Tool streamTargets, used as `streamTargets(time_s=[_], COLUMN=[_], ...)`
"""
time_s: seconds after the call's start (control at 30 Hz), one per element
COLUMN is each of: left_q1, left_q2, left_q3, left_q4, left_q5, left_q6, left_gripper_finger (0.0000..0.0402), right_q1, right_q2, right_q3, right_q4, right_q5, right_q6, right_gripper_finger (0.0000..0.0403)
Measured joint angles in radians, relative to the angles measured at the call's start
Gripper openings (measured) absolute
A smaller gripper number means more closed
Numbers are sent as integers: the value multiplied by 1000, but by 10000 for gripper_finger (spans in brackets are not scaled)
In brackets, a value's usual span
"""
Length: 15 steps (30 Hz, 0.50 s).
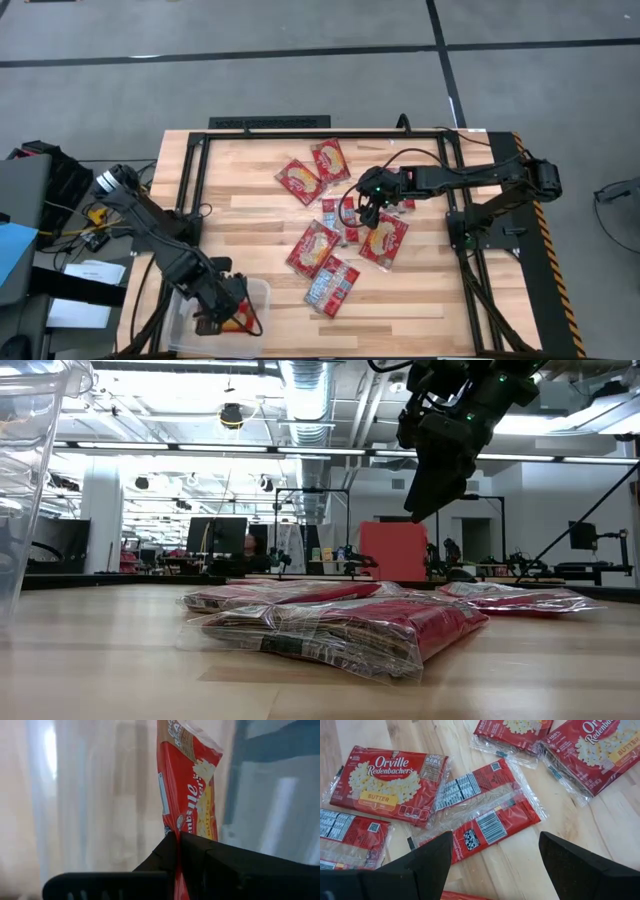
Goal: Sort popcorn bags into baskets
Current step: Put the red popcorn bag into the transparent bin
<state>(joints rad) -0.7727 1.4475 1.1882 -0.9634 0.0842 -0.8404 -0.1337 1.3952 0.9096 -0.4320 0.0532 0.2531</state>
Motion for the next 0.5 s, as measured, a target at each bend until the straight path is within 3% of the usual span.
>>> streamTargets(time_s=[0.23, 0.5], left_q1=[0, 7], left_q2=[0, -3], left_q3=[-130, -167], left_q4=[154, 150], left_q5=[74, 62], left_q6=[28, 33], left_gripper_finger=[0, 8], right_q1=[0, 0], right_q2=[0, 0], right_q3=[0, 0], right_q4=[-2, -2], right_q5=[0, 0], right_q6=[0, 0], right_gripper_finger=[317, 317])
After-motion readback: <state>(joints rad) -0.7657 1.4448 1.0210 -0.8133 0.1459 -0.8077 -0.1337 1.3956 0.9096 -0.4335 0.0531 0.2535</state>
